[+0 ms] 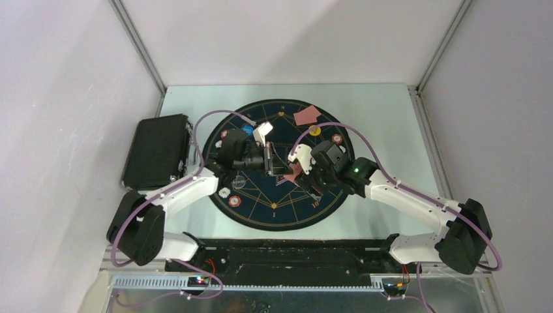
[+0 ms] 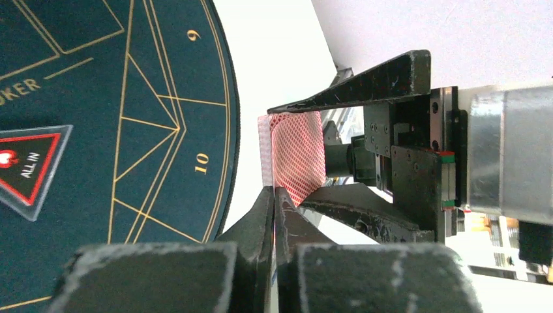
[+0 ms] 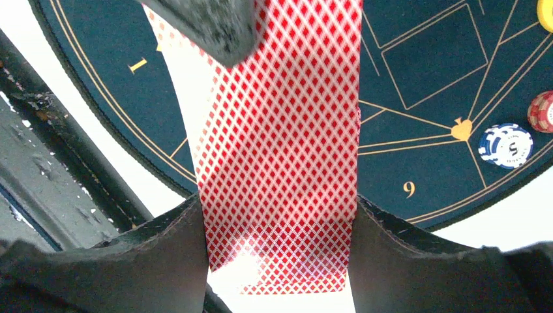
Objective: Distribute texas hold em gaming equipment
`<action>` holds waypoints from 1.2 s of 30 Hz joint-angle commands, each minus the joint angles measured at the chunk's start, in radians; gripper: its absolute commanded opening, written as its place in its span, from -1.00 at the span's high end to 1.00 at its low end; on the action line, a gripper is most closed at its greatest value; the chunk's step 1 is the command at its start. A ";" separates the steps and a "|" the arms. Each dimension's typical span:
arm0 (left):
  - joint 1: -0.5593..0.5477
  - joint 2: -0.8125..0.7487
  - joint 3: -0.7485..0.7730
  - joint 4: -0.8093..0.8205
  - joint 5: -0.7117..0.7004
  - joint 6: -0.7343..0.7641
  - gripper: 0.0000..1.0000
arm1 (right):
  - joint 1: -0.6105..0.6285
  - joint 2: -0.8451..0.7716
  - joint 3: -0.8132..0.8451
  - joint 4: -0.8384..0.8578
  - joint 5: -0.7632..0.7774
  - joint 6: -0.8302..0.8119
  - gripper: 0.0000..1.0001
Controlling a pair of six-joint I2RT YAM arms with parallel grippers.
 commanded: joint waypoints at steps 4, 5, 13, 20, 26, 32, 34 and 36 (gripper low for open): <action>0.070 -0.110 -0.025 -0.077 -0.092 0.030 1.00 | -0.012 -0.008 0.021 0.038 0.019 0.011 1.00; 0.097 -0.128 -0.029 -0.081 -0.097 0.026 1.00 | -0.014 -0.007 0.021 0.038 0.020 0.012 1.00; 0.360 -0.119 -0.076 0.077 -0.169 -0.102 1.00 | -0.044 0.006 0.021 0.040 0.041 0.034 1.00; 0.453 0.219 0.247 0.077 -0.297 -0.132 1.00 | -0.072 0.002 0.022 0.046 0.049 0.053 1.00; 0.469 0.570 0.610 -0.045 -0.471 -0.167 1.00 | -0.084 0.009 0.018 0.049 0.055 0.061 1.00; 0.476 0.813 0.910 -0.134 -0.497 -0.248 1.00 | -0.090 0.004 0.013 0.055 0.055 0.063 1.00; 0.477 0.858 0.969 -0.189 -0.514 -0.260 1.00 | -0.091 0.003 0.013 0.055 0.055 0.064 1.00; 0.476 0.892 1.013 -0.237 -0.535 -0.264 1.00 | -0.091 0.002 0.013 0.055 0.069 0.065 1.00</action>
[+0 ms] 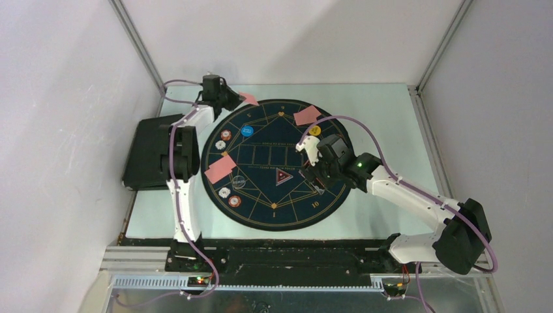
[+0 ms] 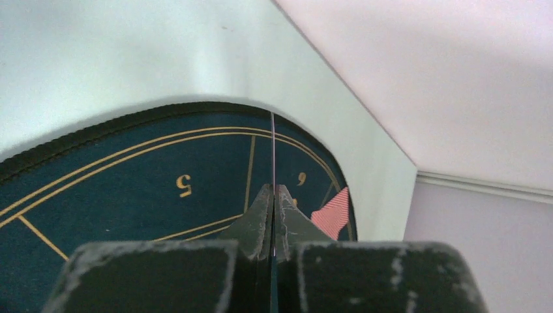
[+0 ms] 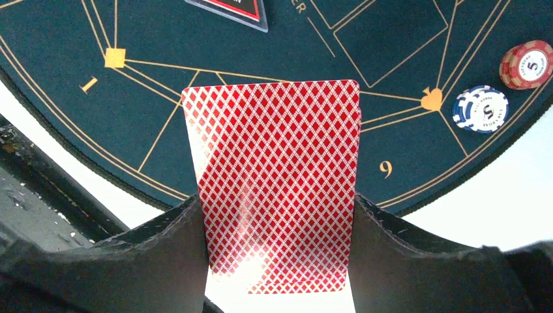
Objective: Distribute texas hold em gaming equipment
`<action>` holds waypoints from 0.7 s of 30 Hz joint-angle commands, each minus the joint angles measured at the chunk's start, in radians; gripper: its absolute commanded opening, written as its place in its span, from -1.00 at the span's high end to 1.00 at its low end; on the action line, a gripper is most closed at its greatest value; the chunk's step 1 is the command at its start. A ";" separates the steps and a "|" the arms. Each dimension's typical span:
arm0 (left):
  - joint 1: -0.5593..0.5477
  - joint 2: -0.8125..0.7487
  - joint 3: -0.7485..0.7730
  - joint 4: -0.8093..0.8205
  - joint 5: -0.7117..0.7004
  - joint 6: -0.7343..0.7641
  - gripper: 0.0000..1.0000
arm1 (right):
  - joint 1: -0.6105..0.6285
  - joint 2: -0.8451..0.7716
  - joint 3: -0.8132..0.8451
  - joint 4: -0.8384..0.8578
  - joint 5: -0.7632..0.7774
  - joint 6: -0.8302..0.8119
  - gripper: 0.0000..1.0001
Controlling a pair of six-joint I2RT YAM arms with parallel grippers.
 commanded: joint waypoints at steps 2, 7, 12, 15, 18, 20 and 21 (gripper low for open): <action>0.002 0.065 0.118 -0.126 -0.050 -0.051 0.99 | -0.005 -0.011 0.013 0.045 0.045 0.017 1.00; 0.002 0.083 0.104 -0.142 -0.077 -0.075 0.80 | -0.006 -0.021 0.013 0.043 0.038 0.019 1.00; 0.002 0.085 0.103 -0.196 -0.104 -0.066 0.67 | -0.005 -0.028 0.012 0.040 0.050 0.021 1.00; 0.002 0.060 0.084 -0.205 -0.110 -0.053 0.25 | -0.005 -0.029 0.012 0.038 0.053 0.021 1.00; 0.002 0.024 0.075 -0.237 -0.133 -0.029 -0.16 | -0.005 -0.031 0.013 0.037 0.052 0.021 1.00; 0.001 -0.018 0.052 -0.246 -0.159 -0.012 -0.41 | -0.003 -0.033 0.013 0.036 0.050 0.022 1.00; 0.001 -0.049 0.040 -0.246 -0.169 -0.009 -0.53 | -0.001 -0.034 0.012 0.035 0.049 0.021 1.00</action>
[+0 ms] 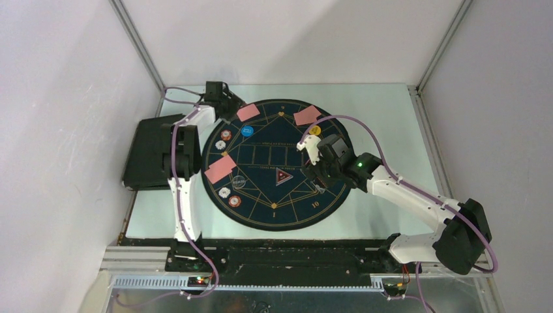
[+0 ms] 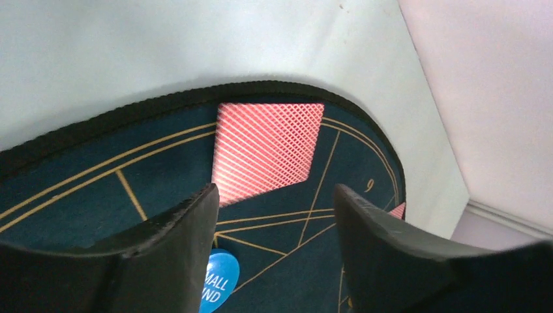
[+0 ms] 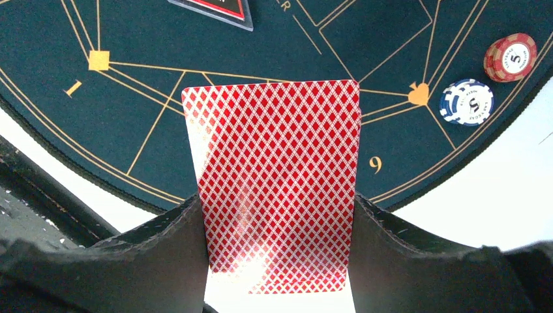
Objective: Distribute texas hold em gaming equipment
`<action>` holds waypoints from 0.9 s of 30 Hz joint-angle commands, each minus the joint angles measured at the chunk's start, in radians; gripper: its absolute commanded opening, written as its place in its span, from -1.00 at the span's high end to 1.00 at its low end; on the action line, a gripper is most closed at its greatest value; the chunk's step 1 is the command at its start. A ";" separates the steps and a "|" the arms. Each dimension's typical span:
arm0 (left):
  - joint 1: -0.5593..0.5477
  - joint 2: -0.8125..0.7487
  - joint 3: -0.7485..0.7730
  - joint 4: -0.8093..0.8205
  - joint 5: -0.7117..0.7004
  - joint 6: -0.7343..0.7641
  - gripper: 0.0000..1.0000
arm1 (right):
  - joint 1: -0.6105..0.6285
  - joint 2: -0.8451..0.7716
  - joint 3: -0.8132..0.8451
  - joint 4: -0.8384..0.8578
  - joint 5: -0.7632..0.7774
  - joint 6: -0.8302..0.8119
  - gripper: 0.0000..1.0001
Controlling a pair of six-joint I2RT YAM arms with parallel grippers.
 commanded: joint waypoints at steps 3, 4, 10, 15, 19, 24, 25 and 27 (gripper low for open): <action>0.001 -0.191 -0.092 -0.018 -0.092 0.038 -0.71 | 0.003 -0.032 0.012 0.034 0.013 0.017 1.00; 0.001 -0.222 -0.103 -0.026 -0.104 0.043 -0.84 | 0.004 -0.033 0.012 0.032 0.014 0.017 1.00; -0.017 -0.399 -0.238 -0.044 -0.031 0.117 -1.00 | 0.018 -0.032 0.012 0.027 0.016 0.009 1.00; -0.062 -0.611 -0.527 0.172 0.362 0.194 -0.99 | 0.031 -0.027 0.013 0.025 0.004 -0.004 1.00; -0.189 -0.756 -0.767 0.381 0.602 0.201 -0.99 | 0.040 -0.029 0.013 0.023 -0.033 -0.020 1.00; -0.335 -0.842 -0.945 0.594 0.695 0.128 -0.99 | 0.059 -0.021 0.013 0.010 -0.059 -0.034 1.00; -0.367 -0.845 -0.960 0.666 0.713 0.108 -0.99 | 0.062 -0.019 0.013 0.006 -0.065 -0.038 1.00; -0.404 -0.838 -0.989 0.736 0.709 0.073 -0.99 | 0.070 -0.012 0.013 0.004 -0.068 -0.038 1.00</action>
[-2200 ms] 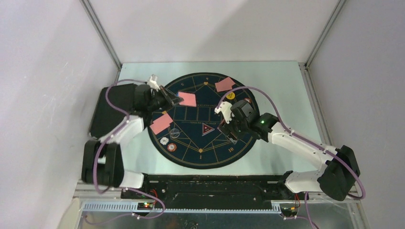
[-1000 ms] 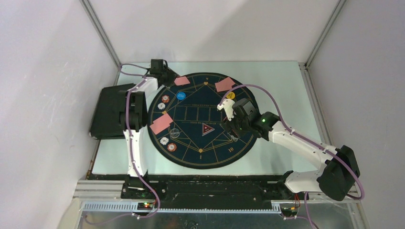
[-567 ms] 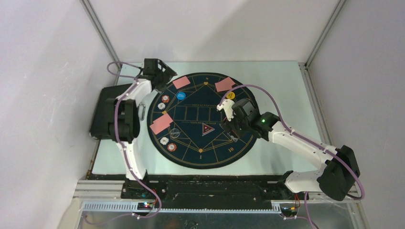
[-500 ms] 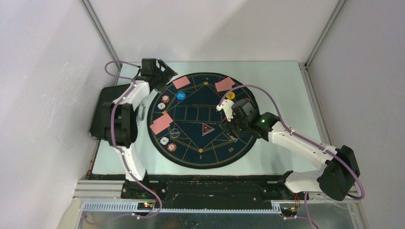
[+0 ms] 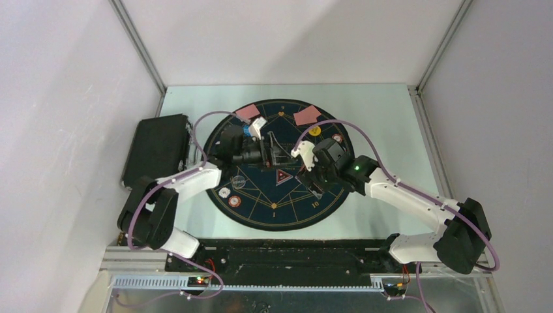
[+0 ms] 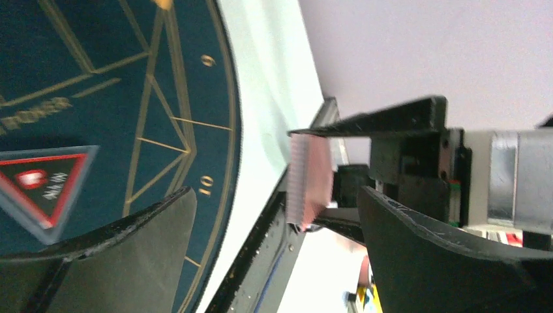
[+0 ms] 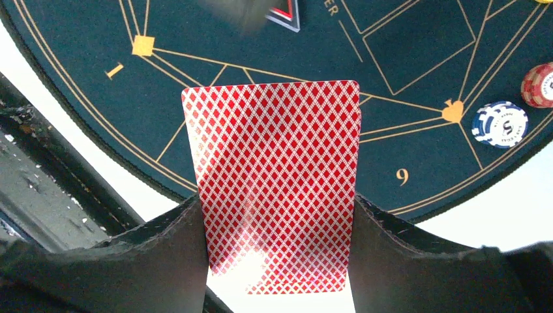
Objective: Distribute texas hold em gaming equipment
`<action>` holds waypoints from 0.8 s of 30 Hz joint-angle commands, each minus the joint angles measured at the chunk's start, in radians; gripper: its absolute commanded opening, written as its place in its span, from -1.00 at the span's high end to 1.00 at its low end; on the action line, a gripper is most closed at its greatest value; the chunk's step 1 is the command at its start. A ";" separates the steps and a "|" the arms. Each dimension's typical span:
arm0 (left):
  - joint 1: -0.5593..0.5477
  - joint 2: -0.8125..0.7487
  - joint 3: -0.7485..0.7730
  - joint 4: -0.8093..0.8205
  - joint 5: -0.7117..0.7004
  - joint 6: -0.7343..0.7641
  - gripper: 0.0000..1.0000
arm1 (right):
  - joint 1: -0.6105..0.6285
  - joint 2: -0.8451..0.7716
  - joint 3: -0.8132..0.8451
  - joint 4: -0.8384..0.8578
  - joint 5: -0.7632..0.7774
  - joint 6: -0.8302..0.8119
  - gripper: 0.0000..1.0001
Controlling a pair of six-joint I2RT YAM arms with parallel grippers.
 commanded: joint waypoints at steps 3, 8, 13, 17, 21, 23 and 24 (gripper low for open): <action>-0.077 0.014 -0.017 0.292 0.120 -0.082 -0.99 | 0.021 -0.001 0.013 0.013 -0.025 -0.021 1.00; -0.101 0.062 -0.044 0.410 0.142 -0.138 -0.99 | 0.024 -0.010 0.013 0.015 -0.025 -0.019 1.00; -0.131 0.084 -0.037 0.290 0.136 -0.071 -1.00 | 0.024 -0.017 0.013 0.019 -0.022 -0.017 1.00; -0.147 0.071 -0.019 0.078 0.090 0.043 -0.98 | 0.023 -0.021 0.012 0.018 -0.020 -0.014 1.00; -0.153 0.064 -0.038 0.112 0.090 0.034 -0.96 | 0.023 -0.023 0.013 0.020 -0.022 -0.014 1.00; -0.163 0.068 -0.038 0.121 0.095 0.031 -0.96 | 0.024 -0.023 0.013 0.022 -0.024 -0.014 1.00; -0.168 0.075 -0.029 0.122 0.097 0.030 -0.96 | 0.025 -0.023 0.012 0.022 -0.025 -0.014 1.00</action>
